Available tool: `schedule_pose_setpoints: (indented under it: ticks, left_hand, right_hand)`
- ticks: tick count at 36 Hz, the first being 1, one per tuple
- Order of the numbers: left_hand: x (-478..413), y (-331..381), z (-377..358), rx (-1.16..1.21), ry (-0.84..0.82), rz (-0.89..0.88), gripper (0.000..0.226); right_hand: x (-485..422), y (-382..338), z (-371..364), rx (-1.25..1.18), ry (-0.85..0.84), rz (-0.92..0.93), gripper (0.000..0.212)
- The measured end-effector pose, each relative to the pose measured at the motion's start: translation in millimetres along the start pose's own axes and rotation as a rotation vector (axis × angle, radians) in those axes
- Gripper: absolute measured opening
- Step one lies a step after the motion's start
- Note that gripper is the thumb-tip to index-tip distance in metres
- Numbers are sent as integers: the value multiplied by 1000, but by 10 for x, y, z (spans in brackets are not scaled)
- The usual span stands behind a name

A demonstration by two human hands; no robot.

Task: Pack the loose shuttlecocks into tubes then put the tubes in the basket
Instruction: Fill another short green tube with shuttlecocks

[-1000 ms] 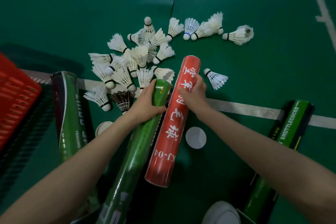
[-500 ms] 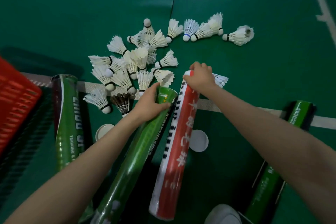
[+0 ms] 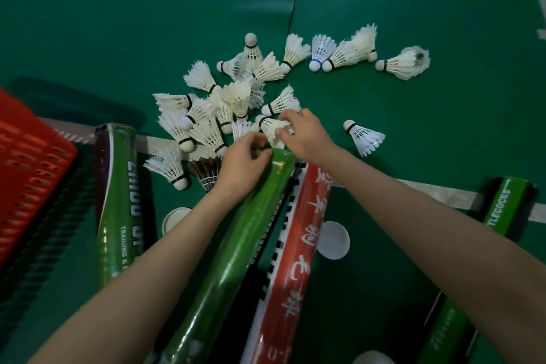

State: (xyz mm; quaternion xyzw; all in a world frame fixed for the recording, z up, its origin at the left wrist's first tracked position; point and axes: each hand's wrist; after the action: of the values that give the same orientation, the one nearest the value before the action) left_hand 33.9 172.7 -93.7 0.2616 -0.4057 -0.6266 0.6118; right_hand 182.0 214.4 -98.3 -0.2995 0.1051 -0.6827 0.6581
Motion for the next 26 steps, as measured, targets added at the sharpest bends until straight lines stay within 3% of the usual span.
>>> schedule_pose_setpoints:
  ticks: [6,10,13,19,23,26]
  left_hand:
    - [16,-185,292,-112,100,2,9]
    - [28,-328,513,-351,250,-20,16]
    - [39,-430,665,-479,377,5,22]
    - [165,-700,859,-601,441,221,37]
    - [268,-827,908,-595,327,412,64]
    - [324,-859,911,-573,325,403,70]
  right_hand:
    - [-93,-169,-115,148,50,-7,39]
    - [-127,-270,-171,371,211,51,35]
    - [-164,-372,-196,334,311,156,33]
    - [-318,-606,-231,312,128,275,51]
    - [-450,-717,-222,419,44,266,41]
    - [-491,-730,-249,473,53,261,32]
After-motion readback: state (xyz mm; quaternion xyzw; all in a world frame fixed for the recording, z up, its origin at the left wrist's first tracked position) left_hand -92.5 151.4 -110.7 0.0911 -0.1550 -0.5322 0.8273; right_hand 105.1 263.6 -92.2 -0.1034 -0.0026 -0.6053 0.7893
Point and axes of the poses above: each hand's wrist, its own x-axis away from the middle knuckle, its own z-axis out of the back of the hand, y = z × x, and after that the axes turned 2 degrees about -z, right-handed
